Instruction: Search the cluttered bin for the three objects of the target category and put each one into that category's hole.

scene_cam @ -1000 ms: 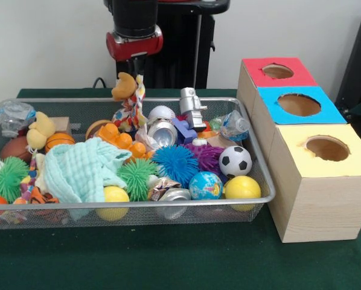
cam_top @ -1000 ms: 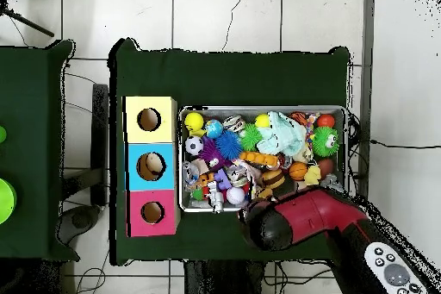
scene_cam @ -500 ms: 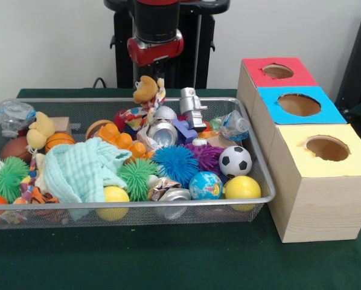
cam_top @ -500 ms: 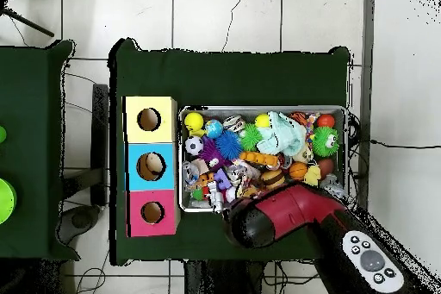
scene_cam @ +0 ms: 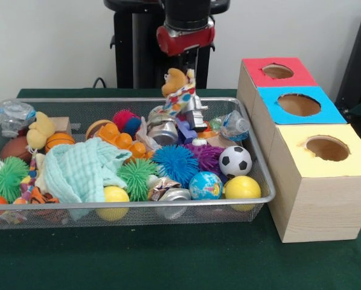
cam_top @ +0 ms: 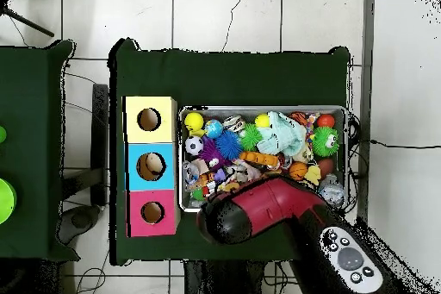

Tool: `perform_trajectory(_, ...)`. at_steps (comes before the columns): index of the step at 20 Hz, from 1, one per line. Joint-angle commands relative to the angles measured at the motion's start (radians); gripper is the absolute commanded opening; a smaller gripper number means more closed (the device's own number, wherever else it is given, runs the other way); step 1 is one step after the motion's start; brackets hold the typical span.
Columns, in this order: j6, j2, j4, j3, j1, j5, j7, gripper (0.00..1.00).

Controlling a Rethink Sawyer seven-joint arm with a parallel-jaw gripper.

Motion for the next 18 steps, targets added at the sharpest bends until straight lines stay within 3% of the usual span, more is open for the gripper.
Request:
perform_trajectory(1,-0.042,-0.080,0.031,0.055,0.071,0.133,0.132,0.00)
perform_trajectory(8,-0.057,-0.145,0.085,0.034,0.166,0.293,0.198,0.00)
perform_trajectory(14,-0.018,-0.187,0.113,0.061,0.181,0.447,0.149,0.00)
perform_trajectory(16,-0.054,-0.143,0.091,0.037,0.183,0.412,0.117,0.00)
perform_trajectory(18,-0.121,-0.055,0.055,-0.004,0.174,0.339,0.081,0.00)
